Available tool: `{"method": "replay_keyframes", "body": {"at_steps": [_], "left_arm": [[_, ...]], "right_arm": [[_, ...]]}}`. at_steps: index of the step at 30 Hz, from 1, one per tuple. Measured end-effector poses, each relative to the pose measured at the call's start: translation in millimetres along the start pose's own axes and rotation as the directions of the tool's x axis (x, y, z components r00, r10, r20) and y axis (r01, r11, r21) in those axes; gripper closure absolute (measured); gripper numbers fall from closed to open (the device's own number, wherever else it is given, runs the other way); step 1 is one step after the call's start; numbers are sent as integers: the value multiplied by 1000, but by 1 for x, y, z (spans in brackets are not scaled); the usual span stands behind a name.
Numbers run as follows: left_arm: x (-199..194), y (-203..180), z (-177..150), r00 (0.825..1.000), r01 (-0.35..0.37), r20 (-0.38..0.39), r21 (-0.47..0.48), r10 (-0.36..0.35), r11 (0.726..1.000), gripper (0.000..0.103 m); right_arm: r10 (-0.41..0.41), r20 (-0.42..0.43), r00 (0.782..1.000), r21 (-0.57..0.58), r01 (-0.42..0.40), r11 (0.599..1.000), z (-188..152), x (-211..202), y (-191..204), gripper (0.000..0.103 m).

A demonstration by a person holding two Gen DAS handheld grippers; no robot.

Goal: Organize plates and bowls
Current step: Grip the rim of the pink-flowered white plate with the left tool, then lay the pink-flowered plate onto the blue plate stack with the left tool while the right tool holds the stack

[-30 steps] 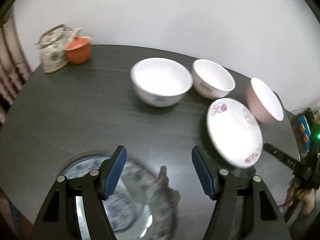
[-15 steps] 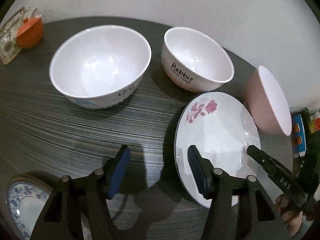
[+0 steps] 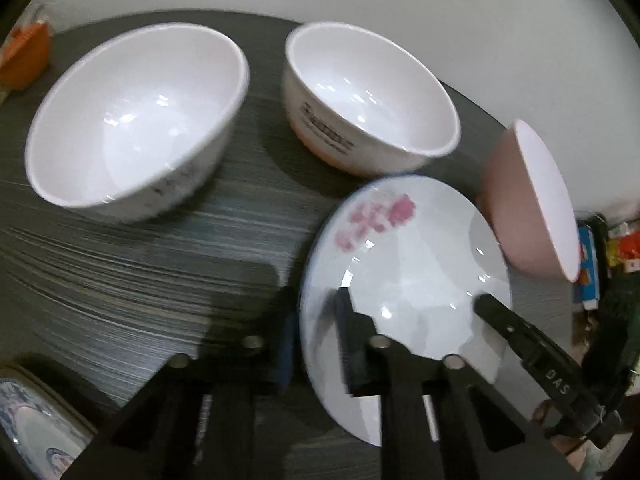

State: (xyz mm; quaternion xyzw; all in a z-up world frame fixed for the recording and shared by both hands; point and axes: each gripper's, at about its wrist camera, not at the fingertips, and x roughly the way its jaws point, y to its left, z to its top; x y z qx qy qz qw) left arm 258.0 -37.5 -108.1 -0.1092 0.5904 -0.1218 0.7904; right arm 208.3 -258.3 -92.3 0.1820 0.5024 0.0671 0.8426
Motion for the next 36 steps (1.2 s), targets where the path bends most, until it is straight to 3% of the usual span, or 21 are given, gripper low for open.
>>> {"method": "replay_keyframes", "body": {"at_steps": [6,16,19,25,32,36], "left_arm": [[-3,-2,-17,1000,1,-30,10,-1,1000,89],[-18,-1,-80,995,-7,-102,40,11,999,89],[-19,-2,-78,993,-7,-121,37,12,999,89],[-27,-5,-105,990,-19,-139,43,24,999,88],[-9,-21,-97,990,-15,-140,48,21,999,88],[-16,-8,-94,991,-13,-130,48,19,999,88]], "right_arm": [[-1,-31,1000,21,1,1000,-22,-15,-4,91],[-9,-122,993,40,14,999,-82,-42,3,91],[-14,-142,990,33,19,999,-96,-48,8,91],[-14,-176,984,25,18,1000,-117,-54,17,91],[-2,-188,982,25,6,1000,-125,-55,18,90],[1,-192,981,16,2,1000,-128,-60,11,89]]}}
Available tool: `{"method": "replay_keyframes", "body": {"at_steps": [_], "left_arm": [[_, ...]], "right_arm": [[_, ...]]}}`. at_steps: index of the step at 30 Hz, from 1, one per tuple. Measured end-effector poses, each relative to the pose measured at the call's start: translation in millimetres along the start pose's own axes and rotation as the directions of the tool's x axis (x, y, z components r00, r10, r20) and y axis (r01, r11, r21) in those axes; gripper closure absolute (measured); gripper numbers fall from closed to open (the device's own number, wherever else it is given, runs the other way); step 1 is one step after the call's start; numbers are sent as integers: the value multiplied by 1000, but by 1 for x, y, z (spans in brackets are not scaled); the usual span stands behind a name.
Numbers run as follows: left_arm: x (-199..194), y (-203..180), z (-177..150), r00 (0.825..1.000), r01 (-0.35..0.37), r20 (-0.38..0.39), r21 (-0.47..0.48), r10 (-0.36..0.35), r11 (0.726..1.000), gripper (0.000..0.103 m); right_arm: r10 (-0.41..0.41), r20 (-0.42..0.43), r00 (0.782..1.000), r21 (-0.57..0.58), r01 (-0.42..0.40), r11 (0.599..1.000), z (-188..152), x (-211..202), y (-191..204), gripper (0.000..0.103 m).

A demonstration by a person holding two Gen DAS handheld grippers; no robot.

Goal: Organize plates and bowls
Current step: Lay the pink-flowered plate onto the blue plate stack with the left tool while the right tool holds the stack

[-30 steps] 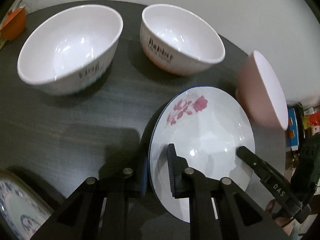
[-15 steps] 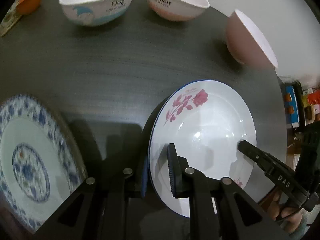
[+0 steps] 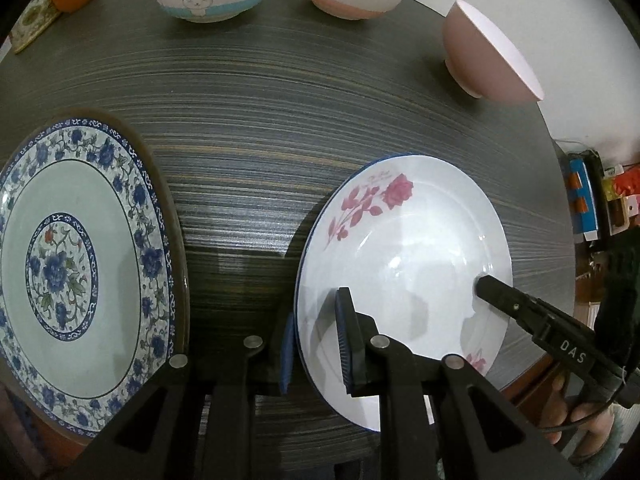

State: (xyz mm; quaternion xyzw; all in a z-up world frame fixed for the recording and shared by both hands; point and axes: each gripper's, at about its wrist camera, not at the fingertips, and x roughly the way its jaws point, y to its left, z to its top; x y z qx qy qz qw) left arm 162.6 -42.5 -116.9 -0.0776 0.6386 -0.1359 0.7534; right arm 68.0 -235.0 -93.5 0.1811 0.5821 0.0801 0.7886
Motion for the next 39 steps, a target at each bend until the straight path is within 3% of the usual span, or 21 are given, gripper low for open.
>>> {"method": "replay_keyframes", "body": {"at_steps": [7,25,39], "left_arm": [[-11,6,-25,999,-23,30,14,23,1000,87],[-45,16,-36,994,-35,105,28,32,999,88],[-118,81,-47,976,-54,207,-77,69,996,89]], "right_arm": [[-17,21,1000,-26,18,999,-2,-4,2,90],[-11,94,996,-63,17,998,0,-28,33,92],[48,92,995,-198,-29,980,19,-24,129,92]]}}
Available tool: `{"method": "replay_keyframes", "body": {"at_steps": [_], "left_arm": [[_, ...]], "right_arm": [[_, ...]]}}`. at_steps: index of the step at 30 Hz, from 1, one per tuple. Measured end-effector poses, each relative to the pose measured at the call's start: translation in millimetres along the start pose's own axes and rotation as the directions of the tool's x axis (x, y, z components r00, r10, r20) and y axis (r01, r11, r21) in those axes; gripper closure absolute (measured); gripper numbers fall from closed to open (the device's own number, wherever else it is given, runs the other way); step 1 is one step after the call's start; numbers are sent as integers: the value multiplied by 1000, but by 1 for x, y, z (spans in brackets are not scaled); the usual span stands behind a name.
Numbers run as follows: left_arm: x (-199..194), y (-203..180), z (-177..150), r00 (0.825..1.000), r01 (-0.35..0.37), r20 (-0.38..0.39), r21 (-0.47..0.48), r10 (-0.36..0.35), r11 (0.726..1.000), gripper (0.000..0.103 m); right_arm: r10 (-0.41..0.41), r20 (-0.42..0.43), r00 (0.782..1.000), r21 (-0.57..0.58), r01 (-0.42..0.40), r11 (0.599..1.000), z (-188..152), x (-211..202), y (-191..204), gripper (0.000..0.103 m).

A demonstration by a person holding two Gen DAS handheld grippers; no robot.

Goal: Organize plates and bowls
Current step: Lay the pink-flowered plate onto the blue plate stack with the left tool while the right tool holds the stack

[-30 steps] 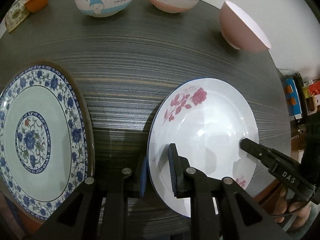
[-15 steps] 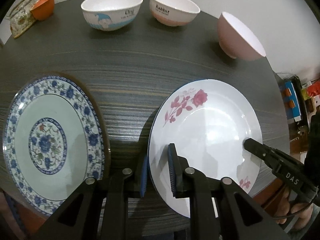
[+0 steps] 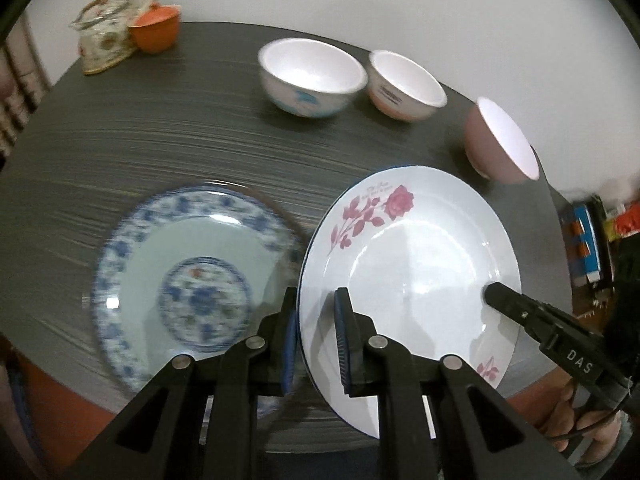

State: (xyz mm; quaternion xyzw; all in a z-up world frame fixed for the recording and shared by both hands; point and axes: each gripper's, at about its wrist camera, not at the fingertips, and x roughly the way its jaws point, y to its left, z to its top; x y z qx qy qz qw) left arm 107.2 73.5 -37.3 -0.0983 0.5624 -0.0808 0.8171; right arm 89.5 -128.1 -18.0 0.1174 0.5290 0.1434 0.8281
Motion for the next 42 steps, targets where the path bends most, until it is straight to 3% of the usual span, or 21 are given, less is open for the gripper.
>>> {"method": "replay_keyframes", "body": {"at_steps": [10,18,42], "left_arm": [[-26,80,-3,998,-42,39,-143,48,989,89],[-15,129,-14,998,-56,21,-239,63,969,89],[-3,151,-16,998,-46,29,-281,56,959,88]], "right_arm": [[36,-62,997,-70,-40,997,10,47,70,92],[33,-121,992,-91,-44,995,1,81,93,92],[-11,-150,989,-52,3,999,-10,101,95,88]]}}
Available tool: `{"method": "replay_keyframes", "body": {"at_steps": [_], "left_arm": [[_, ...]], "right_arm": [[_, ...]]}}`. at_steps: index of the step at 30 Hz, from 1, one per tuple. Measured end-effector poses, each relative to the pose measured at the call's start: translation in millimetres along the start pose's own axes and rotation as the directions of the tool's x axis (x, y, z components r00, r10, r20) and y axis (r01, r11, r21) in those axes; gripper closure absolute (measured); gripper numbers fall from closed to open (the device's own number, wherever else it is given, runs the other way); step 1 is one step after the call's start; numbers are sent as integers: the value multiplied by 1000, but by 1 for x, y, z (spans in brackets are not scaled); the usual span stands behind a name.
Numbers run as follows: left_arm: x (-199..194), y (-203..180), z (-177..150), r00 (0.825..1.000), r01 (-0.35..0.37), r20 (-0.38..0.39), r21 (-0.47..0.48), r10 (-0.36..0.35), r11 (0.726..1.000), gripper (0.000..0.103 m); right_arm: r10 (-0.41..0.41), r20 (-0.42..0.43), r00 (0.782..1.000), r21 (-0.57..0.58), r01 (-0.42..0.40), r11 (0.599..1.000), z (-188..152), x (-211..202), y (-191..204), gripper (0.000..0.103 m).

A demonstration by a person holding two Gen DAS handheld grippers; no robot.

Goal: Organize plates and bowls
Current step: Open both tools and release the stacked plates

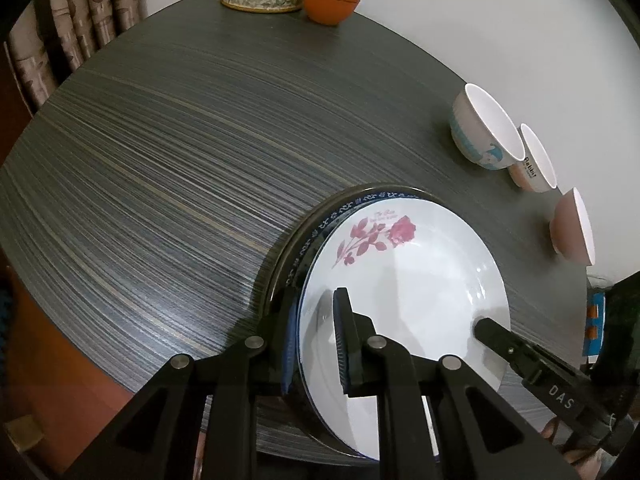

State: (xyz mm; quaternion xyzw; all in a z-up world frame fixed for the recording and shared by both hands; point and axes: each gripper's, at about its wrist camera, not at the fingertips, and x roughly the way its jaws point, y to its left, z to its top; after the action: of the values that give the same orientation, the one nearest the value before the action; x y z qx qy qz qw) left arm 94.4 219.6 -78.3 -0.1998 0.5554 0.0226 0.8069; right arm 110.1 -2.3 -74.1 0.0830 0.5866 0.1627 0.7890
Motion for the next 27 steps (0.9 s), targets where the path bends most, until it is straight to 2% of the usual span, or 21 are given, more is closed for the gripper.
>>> {"method": "replay_keyframes", "body": {"at_steps": [4,11,21,27], "left_arm": [[-1,-1,-1,1000,12,5,-3,-12,1000,79],[-2,-7,-1,1000,-7,18,3,7,1000,79],[-1,-14,-6,998,-47,39,23,46,999,73],[-1,-15,-7,997,-60,46,31,58,998,70]], "right_arm": [[-22,4,1000,-6,22,1000,-1,0,3,88],[-40,10,999,-5,40,999,0,0,5,86],[-91,0,996,-35,91,995,0,-1,17,71],[-123,-5,992,-48,122,991,1,0,22,68]]}}
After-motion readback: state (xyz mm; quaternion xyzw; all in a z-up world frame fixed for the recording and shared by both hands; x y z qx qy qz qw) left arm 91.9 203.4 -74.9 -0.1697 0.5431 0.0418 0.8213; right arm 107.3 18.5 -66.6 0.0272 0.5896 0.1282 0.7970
